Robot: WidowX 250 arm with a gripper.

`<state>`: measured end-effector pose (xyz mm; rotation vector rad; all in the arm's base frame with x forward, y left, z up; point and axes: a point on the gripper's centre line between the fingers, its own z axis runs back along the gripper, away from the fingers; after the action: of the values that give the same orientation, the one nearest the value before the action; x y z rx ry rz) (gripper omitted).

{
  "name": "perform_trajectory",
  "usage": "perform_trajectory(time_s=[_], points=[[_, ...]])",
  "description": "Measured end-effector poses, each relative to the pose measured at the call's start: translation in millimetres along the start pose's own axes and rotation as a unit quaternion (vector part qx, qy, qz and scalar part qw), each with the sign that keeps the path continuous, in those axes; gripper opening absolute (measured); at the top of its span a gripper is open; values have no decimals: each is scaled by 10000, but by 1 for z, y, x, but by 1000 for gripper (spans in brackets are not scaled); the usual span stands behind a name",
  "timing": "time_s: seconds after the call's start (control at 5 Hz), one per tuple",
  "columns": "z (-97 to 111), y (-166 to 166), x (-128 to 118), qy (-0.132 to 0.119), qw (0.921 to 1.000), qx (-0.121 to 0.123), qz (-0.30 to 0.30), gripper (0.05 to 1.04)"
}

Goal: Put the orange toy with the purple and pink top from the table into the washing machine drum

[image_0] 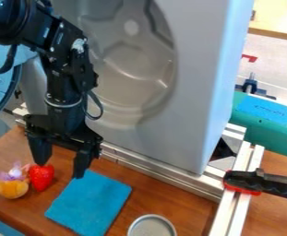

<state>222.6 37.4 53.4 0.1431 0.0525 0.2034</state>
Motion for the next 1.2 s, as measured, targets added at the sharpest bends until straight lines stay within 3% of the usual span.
perform_trajectory(time_s=[0.2,0.6,0.8,1.0,1.2], points=[[-5,0,0,55,10000,2,-14,1001],[-25,67,25,-488,9969,85,615,1001],[-40,87,33,-363,9954,237,854,1001],[-55,111,21,22,9908,415,1292,1001],[-65,130,6,375,9817,409,1824,1001]])
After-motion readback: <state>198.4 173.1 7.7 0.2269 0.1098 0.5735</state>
